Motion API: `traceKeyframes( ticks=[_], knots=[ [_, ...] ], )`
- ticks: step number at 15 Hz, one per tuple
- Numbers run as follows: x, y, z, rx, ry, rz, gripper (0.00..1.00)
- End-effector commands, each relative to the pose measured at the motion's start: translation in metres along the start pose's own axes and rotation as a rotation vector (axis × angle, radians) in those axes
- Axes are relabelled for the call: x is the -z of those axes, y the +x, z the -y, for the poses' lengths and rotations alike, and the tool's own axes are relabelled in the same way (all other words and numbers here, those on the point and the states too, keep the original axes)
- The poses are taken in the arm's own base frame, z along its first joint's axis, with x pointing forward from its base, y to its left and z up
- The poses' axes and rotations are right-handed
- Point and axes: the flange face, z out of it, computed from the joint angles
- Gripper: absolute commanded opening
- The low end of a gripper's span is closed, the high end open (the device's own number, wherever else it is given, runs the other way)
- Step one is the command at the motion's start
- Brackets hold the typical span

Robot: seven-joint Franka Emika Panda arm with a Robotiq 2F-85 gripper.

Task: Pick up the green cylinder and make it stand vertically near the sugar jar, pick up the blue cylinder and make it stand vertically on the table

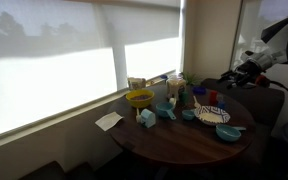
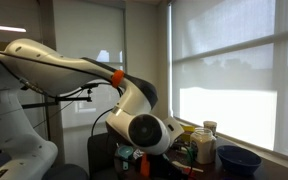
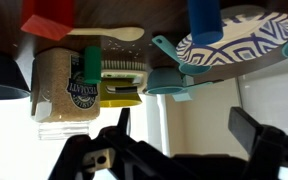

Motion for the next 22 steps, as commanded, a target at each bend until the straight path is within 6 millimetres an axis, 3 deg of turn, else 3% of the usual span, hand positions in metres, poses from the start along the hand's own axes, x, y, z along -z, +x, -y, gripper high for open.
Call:
traceKeyframes(
  ticks=[1, 5, 10, 17, 22],
  knots=[
    [0.010, 0.046, -0.006, 0.016, -0.017, 0.127, 1.00],
    [0.010, 0.083, -0.017, -0.013, -0.097, 0.257, 1.00],
    [0.000, 0.110, -0.023, -0.119, -0.160, 0.376, 1.00],
    [-0.015, 0.124, -0.026, -0.288, -0.208, 0.504, 1.00],
    [-0.018, 0.120, -0.025, -0.309, -0.229, 0.523, 1.00]
  ],
)
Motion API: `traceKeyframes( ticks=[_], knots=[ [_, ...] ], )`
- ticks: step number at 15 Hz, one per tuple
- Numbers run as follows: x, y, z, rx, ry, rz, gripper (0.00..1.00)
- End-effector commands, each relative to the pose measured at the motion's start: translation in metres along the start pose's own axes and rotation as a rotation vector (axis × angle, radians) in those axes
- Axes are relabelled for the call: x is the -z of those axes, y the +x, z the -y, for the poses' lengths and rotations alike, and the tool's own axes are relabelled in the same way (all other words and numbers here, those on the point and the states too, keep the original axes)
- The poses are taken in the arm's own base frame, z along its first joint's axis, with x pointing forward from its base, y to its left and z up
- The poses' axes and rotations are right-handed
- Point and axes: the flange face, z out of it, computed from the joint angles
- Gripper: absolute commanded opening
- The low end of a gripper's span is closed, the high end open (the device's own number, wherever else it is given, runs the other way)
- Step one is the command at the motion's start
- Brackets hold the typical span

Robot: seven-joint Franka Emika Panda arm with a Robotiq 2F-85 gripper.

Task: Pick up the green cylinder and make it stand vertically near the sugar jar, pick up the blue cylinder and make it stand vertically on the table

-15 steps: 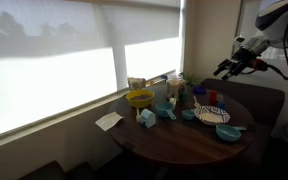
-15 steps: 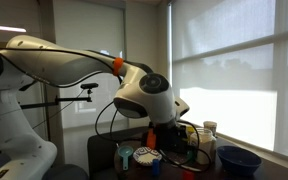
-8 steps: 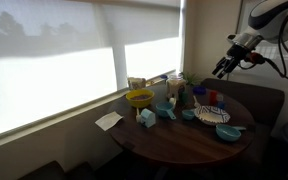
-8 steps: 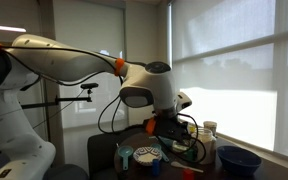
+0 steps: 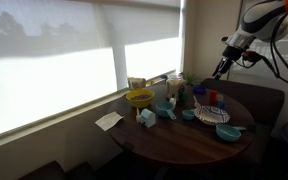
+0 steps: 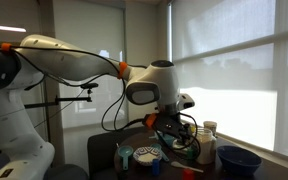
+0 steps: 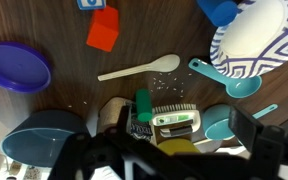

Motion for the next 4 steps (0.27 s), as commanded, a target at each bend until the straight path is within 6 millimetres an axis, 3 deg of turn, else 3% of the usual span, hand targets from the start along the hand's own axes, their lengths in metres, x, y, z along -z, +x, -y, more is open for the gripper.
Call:
traceKeyframes(
  ticks=[1, 4],
  knots=[
    [-0.0005, 0.0006, -0.0004, -0.002, 0.000, 0.003, 1.00],
    [-0.0005, -0.0005, -0.0015, -0.005, 0.002, 0.002, 1.00]
  ],
)
